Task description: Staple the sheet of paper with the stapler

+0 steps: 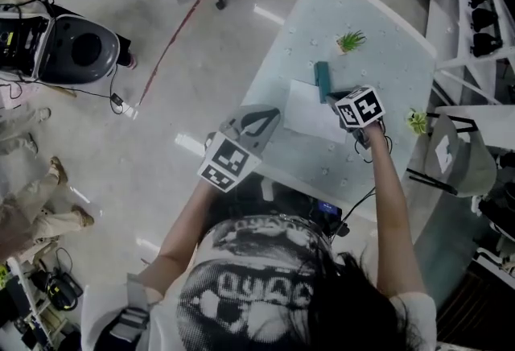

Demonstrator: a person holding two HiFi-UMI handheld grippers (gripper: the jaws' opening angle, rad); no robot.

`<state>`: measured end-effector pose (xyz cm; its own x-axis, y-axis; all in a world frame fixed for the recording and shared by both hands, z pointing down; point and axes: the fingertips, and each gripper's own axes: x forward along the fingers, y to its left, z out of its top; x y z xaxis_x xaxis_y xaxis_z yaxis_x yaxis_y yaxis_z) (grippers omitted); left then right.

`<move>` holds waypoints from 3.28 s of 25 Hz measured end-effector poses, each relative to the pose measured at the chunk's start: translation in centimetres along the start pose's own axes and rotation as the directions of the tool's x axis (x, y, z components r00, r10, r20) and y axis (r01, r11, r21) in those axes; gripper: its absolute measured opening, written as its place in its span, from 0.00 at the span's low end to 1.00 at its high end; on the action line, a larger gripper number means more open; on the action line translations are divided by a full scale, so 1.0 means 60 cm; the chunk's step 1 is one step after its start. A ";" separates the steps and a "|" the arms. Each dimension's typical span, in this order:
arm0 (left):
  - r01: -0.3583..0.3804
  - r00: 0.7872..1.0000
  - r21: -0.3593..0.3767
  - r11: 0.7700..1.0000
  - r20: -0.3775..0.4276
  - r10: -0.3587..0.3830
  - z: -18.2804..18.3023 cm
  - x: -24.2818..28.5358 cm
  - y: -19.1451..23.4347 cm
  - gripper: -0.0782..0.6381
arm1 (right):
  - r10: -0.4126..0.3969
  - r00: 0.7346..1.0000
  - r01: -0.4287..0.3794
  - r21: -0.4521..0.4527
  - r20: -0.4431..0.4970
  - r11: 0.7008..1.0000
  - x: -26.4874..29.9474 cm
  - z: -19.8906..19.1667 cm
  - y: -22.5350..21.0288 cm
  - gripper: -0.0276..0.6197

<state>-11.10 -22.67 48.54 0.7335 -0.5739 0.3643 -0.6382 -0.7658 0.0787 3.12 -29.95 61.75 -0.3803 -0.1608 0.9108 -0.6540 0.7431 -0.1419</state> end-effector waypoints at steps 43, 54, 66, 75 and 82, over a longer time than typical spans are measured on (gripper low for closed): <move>0.071 0.997 -0.006 0.997 0.018 -0.071 0.016 0.043 -0.004 0.10 | -0.006 0.979 0.016 0.048 -0.202 0.999 0.022 -0.011 0.001 0.05; 0.186 0.982 0.082 0.979 -0.038 -0.183 0.016 0.045 -0.048 0.10 | -0.144 0.967 0.072 0.319 0.209 0.945 -0.028 0.009 0.002 0.03; 0.239 0.970 0.127 0.963 -0.073 -0.232 0.011 0.044 -0.124 0.10 | -0.354 0.801 0.101 0.475 0.483 0.874 -0.159 -0.054 0.066 0.04; 0.252 0.967 0.150 0.956 -0.077 -0.243 0.008 0.008 -0.226 0.10 | -0.428 0.704 0.062 0.552 0.566 0.832 -0.245 -0.158 0.188 0.04; 0.253 0.967 0.174 0.952 -0.076 -0.243 -0.004 -0.035 -0.316 0.10 | -0.453 0.645 0.070 0.543 0.615 0.837 -0.300 -0.226 0.268 0.04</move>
<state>-0.56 -6.87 46.53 0.8464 -0.3468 0.4041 -0.3815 -0.9244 0.0058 8.29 -6.30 48.34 -0.3513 -0.8400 0.4135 -0.9290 0.2578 -0.2656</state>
